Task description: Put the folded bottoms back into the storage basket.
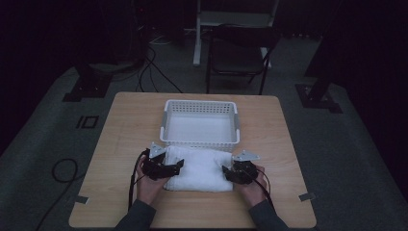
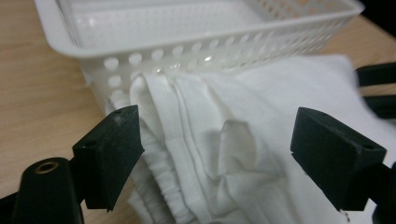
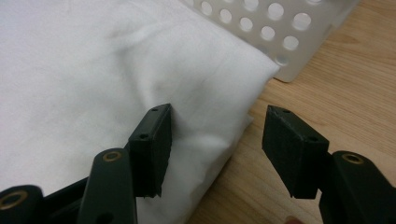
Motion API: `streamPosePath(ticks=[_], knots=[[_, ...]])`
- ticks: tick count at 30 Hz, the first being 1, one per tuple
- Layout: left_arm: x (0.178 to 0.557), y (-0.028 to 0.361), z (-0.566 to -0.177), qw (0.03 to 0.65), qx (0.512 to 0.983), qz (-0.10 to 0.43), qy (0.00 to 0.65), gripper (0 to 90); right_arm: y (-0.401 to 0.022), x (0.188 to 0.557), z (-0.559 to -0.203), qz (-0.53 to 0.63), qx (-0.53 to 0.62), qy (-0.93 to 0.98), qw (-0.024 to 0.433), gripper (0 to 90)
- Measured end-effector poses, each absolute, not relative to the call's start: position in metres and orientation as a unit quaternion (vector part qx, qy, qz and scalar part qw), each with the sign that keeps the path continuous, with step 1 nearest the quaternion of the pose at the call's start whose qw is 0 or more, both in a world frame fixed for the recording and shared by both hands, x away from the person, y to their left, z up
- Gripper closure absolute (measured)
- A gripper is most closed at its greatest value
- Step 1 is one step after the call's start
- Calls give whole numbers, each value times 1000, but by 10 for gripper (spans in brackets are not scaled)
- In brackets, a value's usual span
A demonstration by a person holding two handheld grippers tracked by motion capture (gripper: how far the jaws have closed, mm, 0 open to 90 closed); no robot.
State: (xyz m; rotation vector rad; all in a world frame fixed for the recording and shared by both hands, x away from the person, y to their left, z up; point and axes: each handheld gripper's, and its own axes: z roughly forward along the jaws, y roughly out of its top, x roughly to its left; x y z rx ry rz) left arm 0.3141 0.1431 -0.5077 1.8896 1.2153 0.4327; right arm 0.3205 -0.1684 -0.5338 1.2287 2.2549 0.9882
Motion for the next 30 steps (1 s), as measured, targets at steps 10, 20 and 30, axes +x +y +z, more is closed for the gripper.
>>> streamPosePath(ticks=[10,20,30], knots=[[325,141,-529,386,761,160,496,120,-172,320,-530,357,446,798,191,376],[339,148,-542,389,749,96,528,42,-166,313,-514,405,456,776,162,135],[344,153,-552,408,743,70,525,5,-166,334,-539,403,484,773,81,104]])
